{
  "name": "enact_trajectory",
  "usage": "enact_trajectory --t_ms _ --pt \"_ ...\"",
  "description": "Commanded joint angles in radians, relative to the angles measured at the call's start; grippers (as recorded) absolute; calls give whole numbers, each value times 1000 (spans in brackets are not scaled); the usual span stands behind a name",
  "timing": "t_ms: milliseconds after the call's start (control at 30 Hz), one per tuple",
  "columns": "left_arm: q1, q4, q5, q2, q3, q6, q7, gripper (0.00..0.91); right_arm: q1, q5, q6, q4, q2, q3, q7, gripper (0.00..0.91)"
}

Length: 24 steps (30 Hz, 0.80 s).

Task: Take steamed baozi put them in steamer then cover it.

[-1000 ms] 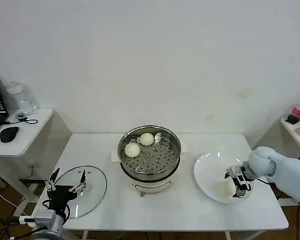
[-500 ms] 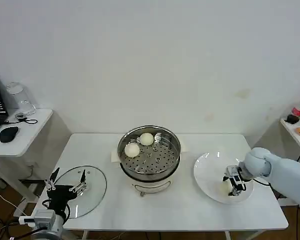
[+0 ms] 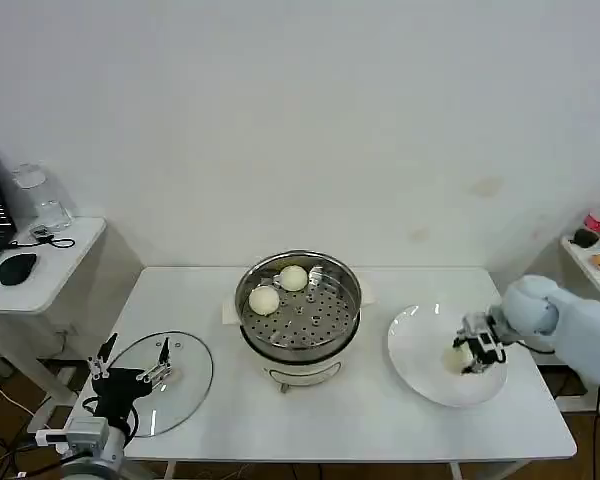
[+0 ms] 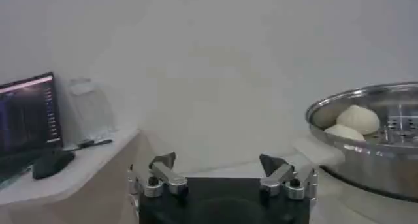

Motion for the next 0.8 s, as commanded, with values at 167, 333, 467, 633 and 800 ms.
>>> enact_trajectory --t_ms 167,333,467,633,800 --pt "4 4 -125 1 -21 40 -16 907 527 166 37 -84 228 -182 -32 615" --pt "11 9 -169 1 -38 56 -38 907 593 212 20 -80 364 -205 -22 615" --pt "16 3 -164 -3 -49 54 -39 907 590 241 18 -86 487 -227 -8 625" --pt "21 -3 -144 -1 -55 50 -37 907 519 235 51 -95 620 -232 -13 625" --pt "16 -17 -137 -1 -58 53 -40 907 466 215 95 -113 715 -280 -16 625"
